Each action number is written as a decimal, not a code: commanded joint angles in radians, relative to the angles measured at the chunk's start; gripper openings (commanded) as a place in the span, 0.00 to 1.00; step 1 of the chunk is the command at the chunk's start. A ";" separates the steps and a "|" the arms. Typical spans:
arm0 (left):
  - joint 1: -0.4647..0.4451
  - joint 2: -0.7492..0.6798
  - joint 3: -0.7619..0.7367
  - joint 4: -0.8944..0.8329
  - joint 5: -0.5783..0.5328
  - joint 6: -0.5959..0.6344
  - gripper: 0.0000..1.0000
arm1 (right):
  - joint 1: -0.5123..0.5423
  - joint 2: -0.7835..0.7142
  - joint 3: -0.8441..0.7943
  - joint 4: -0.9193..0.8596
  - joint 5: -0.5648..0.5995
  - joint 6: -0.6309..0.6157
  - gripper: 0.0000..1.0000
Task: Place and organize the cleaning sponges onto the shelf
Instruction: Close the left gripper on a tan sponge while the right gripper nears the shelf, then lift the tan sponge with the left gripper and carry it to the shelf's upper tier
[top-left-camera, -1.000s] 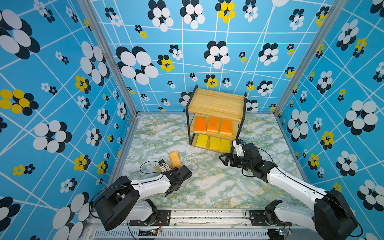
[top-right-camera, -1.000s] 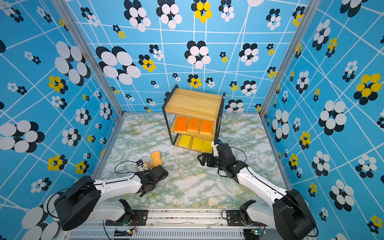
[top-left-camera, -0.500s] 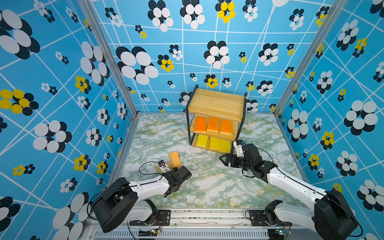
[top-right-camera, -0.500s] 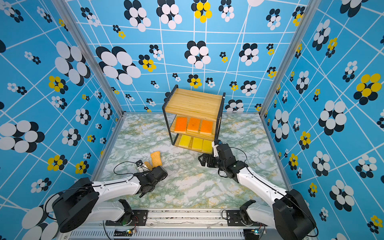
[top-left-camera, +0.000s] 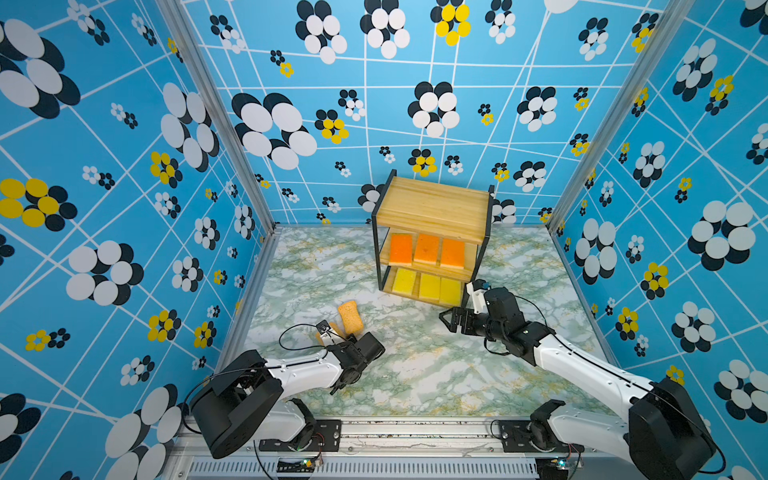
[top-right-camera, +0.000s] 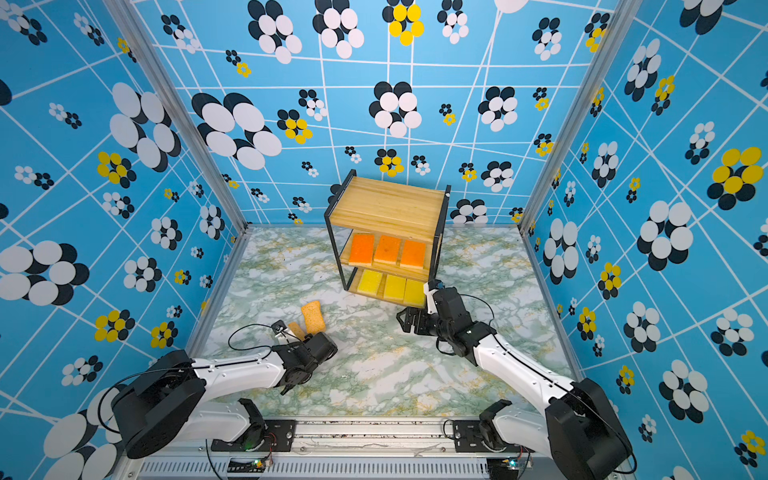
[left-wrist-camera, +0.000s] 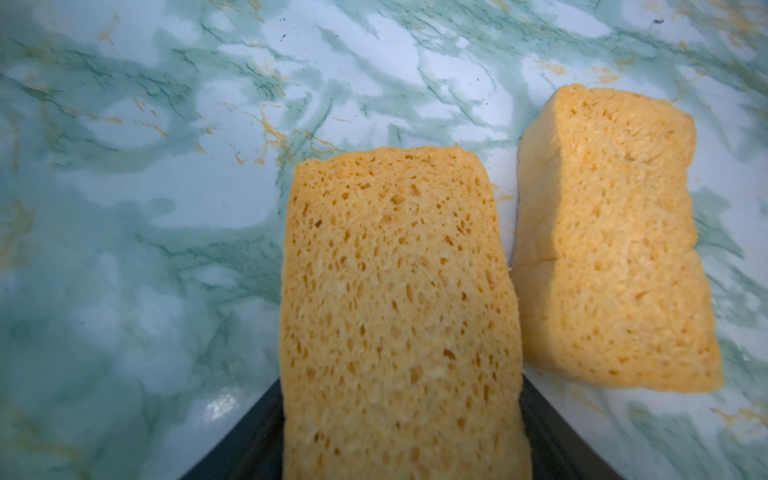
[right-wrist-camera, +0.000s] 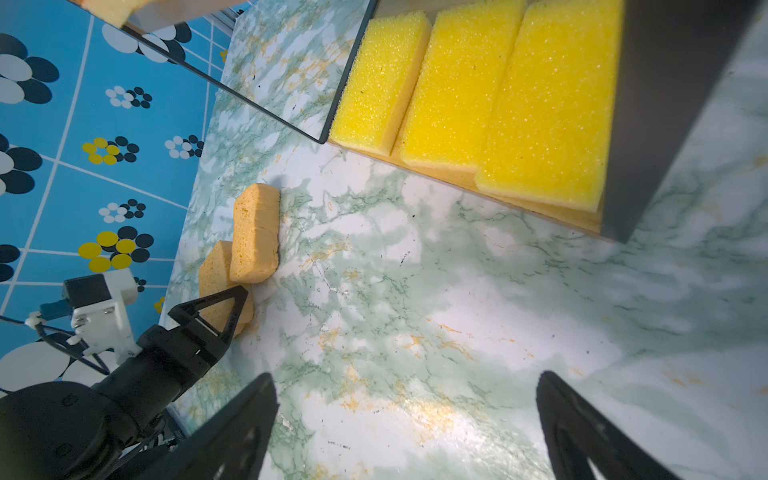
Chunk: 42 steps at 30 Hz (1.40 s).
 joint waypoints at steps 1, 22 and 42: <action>-0.005 0.040 -0.068 -0.041 0.197 -0.064 0.66 | 0.002 0.008 0.018 -0.012 0.017 -0.015 0.99; -0.069 -0.171 0.130 -0.358 0.067 0.069 0.40 | -0.077 -0.020 0.035 -0.069 -0.019 -0.037 0.99; -0.126 -0.176 0.798 -0.379 0.136 0.847 0.38 | -0.159 -0.027 0.045 -0.186 0.004 -0.061 0.99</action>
